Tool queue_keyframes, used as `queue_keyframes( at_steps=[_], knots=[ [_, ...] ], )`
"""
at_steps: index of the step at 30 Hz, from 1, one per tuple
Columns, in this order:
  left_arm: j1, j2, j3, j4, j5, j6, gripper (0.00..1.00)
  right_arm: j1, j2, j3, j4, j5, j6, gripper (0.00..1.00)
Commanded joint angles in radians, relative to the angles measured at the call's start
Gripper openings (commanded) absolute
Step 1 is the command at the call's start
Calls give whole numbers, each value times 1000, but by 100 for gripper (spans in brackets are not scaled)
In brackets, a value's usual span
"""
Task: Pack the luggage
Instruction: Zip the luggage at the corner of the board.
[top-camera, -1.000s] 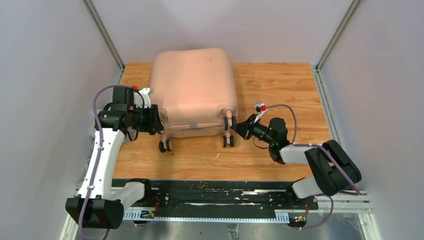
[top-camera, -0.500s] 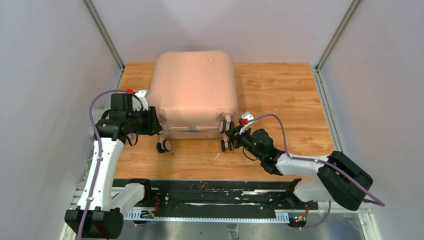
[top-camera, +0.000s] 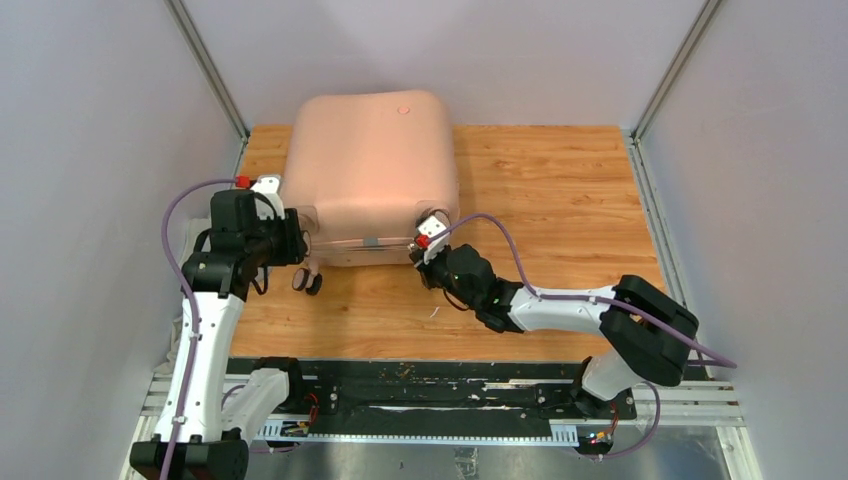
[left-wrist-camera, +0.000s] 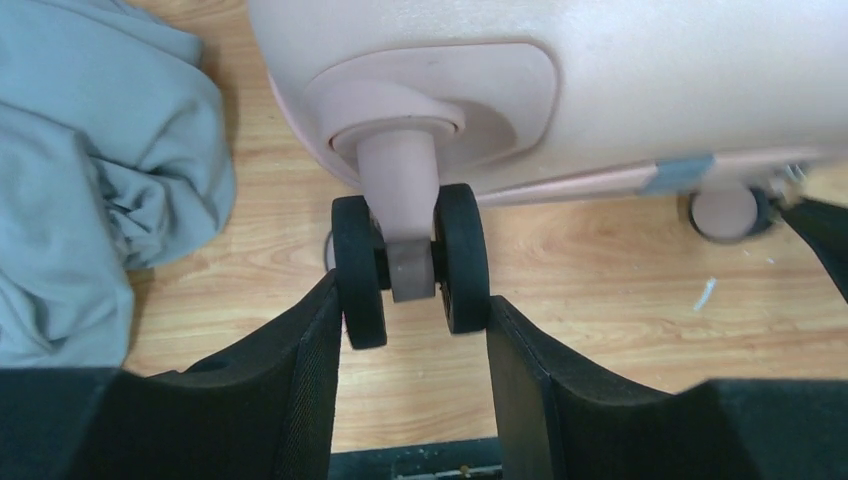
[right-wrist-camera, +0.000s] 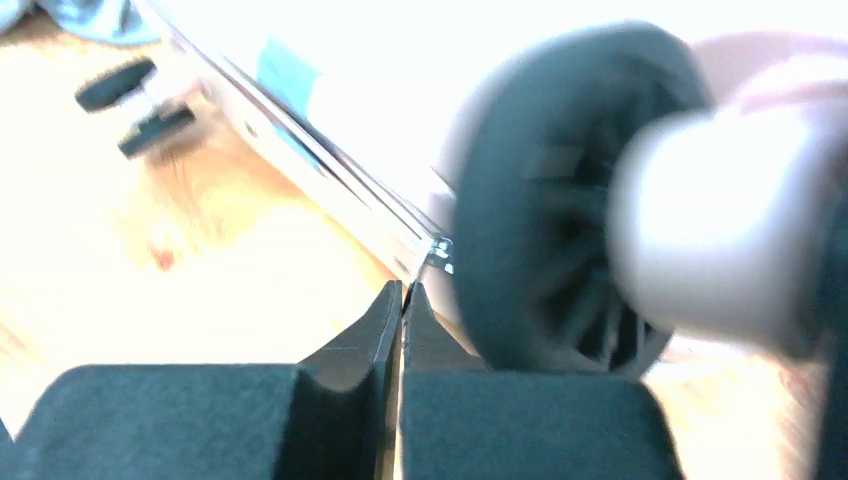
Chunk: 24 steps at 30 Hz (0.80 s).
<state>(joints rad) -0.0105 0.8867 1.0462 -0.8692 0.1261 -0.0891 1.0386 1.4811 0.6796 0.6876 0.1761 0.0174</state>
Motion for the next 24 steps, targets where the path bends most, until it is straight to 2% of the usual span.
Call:
queue_keyframes(
  at_steps=[1, 5, 10, 12, 14, 16, 17, 18, 21, 22, 23, 24],
  knots=[
    [-72, -76, 22, 65, 473, -70, 0, 26, 48, 102, 155, -247, 27, 0],
    [-73, -85, 11, 65, 483, -69, 0, -63, 12, 1, 215, -253, 140, 0],
    [-90, -70, 4, 66, 493, -70, 0, -66, 51, 61, 146, -267, 128, 0],
    [-89, -76, 14, 63, 487, -58, 0, -76, 19, 47, 127, -261, 142, 0],
    [-90, -81, 26, 62, 479, -43, 0, -100, -50, 28, 78, -234, 169, 8],
    [-90, -70, 49, 41, 471, -17, 4, -133, -119, 27, -35, -211, 202, 26],
    [-89, -62, 64, 21, 466, 13, 15, -146, -144, 31, -87, -194, 211, 33],
    [-90, -56, 74, 2, 465, 40, 34, -159, -166, 33, -138, -181, 223, 38],
    [-89, -56, 75, -52, 435, 160, 80, -198, -209, 19, -209, -178, 261, 45],
    [-90, -49, 71, -75, 419, 201, 92, -213, -217, 13, -220, -177, 268, 45],
    [-89, -38, 69, -99, 409, 237, 99, -227, -219, 13, -234, -178, 275, 46],
    [-89, -28, 61, -115, 395, 263, 100, -245, -217, 17, -247, -189, 282, 46]
  ],
)
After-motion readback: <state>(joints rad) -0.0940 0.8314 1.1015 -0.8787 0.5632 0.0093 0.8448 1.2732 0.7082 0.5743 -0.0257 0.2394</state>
